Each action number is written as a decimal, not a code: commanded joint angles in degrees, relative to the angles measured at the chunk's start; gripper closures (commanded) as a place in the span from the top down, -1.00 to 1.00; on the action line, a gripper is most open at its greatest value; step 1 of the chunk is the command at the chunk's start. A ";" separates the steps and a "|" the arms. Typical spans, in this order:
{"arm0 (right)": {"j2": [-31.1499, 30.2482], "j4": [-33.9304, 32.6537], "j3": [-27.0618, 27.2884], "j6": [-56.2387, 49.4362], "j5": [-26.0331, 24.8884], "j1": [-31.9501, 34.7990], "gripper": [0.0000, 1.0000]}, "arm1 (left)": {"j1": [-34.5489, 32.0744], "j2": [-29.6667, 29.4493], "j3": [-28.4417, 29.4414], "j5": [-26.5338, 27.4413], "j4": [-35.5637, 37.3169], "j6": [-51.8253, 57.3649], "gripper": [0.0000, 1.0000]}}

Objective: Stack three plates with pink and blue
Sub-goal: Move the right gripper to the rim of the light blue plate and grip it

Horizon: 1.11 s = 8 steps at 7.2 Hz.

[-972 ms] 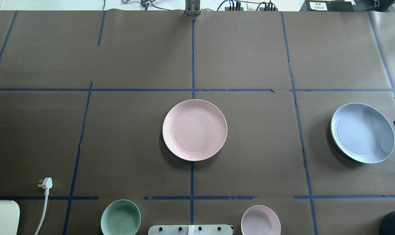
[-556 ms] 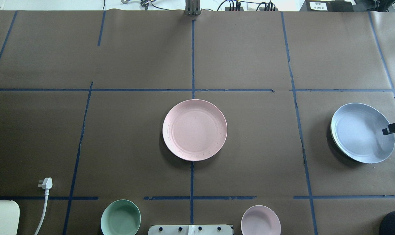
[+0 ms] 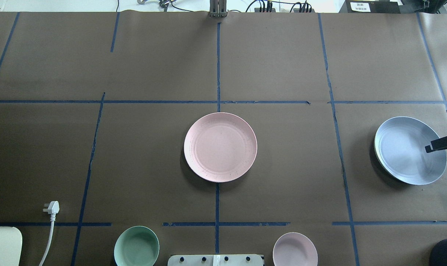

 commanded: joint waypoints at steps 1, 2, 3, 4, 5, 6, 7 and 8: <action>0.18 0.21 -0.11 1.33 0.23 0.00 -0.99 | 0.00 0.03 0.00 -0.03 0.00 0.07 1.00; 0.18 0.21 -0.02 1.33 0.23 0.00 -1.00 | 0.00 0.03 0.00 -0.03 0.00 0.07 1.00; 0.18 0.21 0.07 1.41 0.32 0.00 -1.00 | 0.00 0.11 0.00 -0.03 0.00 0.07 1.00; 0.18 0.21 0.85 1.50 1.01 0.09 -1.00 | 0.00 0.11 0.00 0.06 0.00 0.07 1.00; 0.27 0.13 2.08 1.59 2.76 0.09 -1.00 | 0.00 0.11 0.00 0.06 0.00 0.07 1.00; 0.79 0.04 4.35 4.37 4.34 0.09 -1.00 | 0.00 0.11 0.00 -0.03 0.00 0.07 1.00; 2.80 0.04 6.72 9.71 5.58 0.09 -1.00 | 0.00 0.03 0.00 -0.03 0.00 -0.02 1.00; 6.65 -0.05 8.40 16.12 5.76 0.00 -1.00 | 0.00 0.03 0.00 -0.03 0.00 -0.11 1.00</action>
